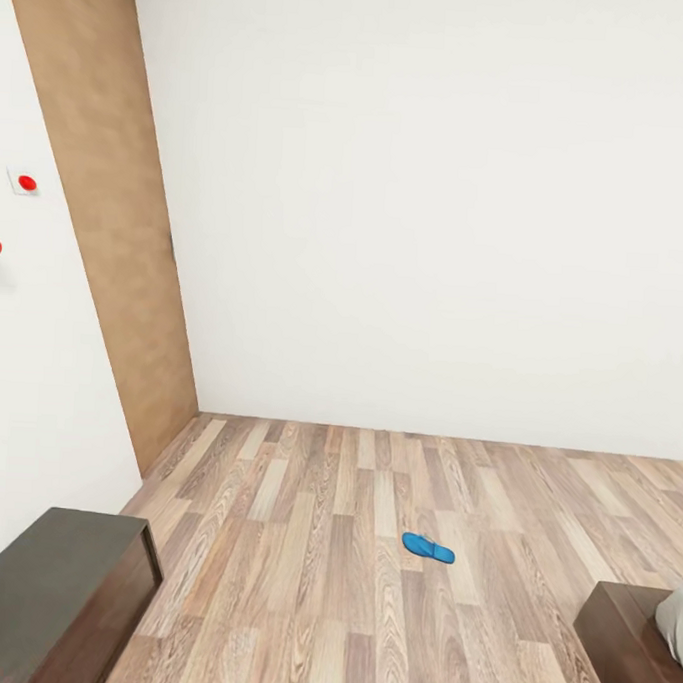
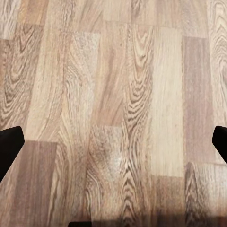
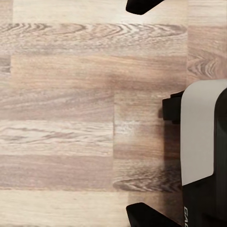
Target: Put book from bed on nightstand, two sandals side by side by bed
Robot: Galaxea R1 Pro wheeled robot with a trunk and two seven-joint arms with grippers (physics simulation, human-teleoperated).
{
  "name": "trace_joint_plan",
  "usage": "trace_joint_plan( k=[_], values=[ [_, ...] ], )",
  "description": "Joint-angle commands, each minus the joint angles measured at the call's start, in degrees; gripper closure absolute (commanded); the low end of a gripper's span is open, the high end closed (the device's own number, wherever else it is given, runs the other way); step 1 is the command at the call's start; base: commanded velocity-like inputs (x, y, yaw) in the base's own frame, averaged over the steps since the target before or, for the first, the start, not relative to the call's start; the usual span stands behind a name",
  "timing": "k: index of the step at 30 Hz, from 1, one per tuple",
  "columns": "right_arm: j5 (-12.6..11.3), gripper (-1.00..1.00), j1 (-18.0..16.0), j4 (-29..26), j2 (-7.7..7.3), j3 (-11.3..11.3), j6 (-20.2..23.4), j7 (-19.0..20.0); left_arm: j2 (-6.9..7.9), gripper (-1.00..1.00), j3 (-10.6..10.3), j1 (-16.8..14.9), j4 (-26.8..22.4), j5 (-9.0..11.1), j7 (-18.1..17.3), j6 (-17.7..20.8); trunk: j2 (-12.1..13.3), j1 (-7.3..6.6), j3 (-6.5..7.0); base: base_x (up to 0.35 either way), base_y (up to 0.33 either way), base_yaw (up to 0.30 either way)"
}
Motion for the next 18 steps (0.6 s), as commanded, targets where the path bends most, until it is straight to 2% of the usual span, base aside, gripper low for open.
trace_joint_plan(
  k=[1, 18],
  values=[
    [-0.01, -1.0, -0.03, 0.01, 0.02, -0.1, -0.09, 0.02, 0.0, -1.0, -0.02, -0.03, 0.03, 0.04, -0.01, -0.2, -0.03, 0.0, -0.12, 0.0, 0.0, 0.007],
    [0.0, -1.0, -0.04, 0.06, 0.02, -0.1, -0.09, 0.03, 0.0, -1.0, -0.04, -0.03, 0.02, 0.04, -0.01, -0.19, -0.03, 0.0, -1.59, 0.0, 0.0, 0.001]
  ],
)
